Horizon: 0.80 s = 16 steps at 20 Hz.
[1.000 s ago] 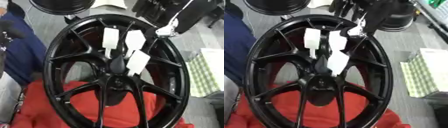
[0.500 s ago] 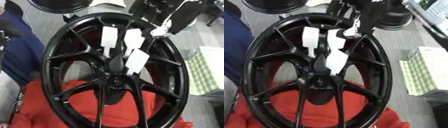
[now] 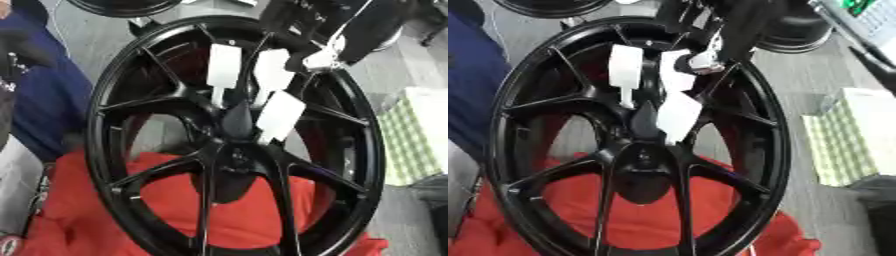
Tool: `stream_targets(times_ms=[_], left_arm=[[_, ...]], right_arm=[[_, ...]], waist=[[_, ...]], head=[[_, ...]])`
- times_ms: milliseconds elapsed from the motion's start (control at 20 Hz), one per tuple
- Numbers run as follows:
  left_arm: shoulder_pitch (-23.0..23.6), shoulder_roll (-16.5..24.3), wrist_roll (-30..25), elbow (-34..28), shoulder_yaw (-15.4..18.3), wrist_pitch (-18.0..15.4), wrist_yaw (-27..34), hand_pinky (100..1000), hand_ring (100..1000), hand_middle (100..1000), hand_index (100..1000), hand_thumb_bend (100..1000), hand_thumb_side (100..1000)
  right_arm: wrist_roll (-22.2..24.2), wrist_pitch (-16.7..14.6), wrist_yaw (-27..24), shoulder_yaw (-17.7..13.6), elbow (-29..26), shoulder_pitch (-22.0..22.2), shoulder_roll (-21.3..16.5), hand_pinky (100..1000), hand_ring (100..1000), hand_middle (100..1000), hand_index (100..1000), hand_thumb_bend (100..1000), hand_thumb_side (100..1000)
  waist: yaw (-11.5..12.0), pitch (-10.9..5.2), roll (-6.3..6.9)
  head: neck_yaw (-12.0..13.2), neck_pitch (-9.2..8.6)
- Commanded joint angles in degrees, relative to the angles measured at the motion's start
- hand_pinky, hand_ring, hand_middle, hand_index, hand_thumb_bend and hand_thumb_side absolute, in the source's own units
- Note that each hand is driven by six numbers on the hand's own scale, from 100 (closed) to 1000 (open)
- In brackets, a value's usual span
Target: Pull the pin out of the wheel hub.
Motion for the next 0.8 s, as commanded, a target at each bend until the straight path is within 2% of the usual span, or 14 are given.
stream_targets(times_ms=[50, 800], left_arm=[[-0.53, 0.91, -0.15, -0.86, 0.15, 0.03, -0.05, 848, 606, 536, 734, 100, 652], [-0.76, 0.96, -0.33, -0.86, 0.18, 0.13, -0.20, 847, 607, 536, 734, 100, 654]], right_arm=[[3.40, 3.47, -0.56, -0.46, 0.10, -1.01, -0.75, 774, 894, 805, 870, 315, 100], [3.27, 3.40, -2.30, 0.56, 0.59, -1.04, -0.09, 767, 890, 791, 857, 330, 100]], waist=[[0.07, -0.86, 0.29], [0.80, -0.27, -0.21]], head=[[0.22, 0.54], [0.28, 0.92]])
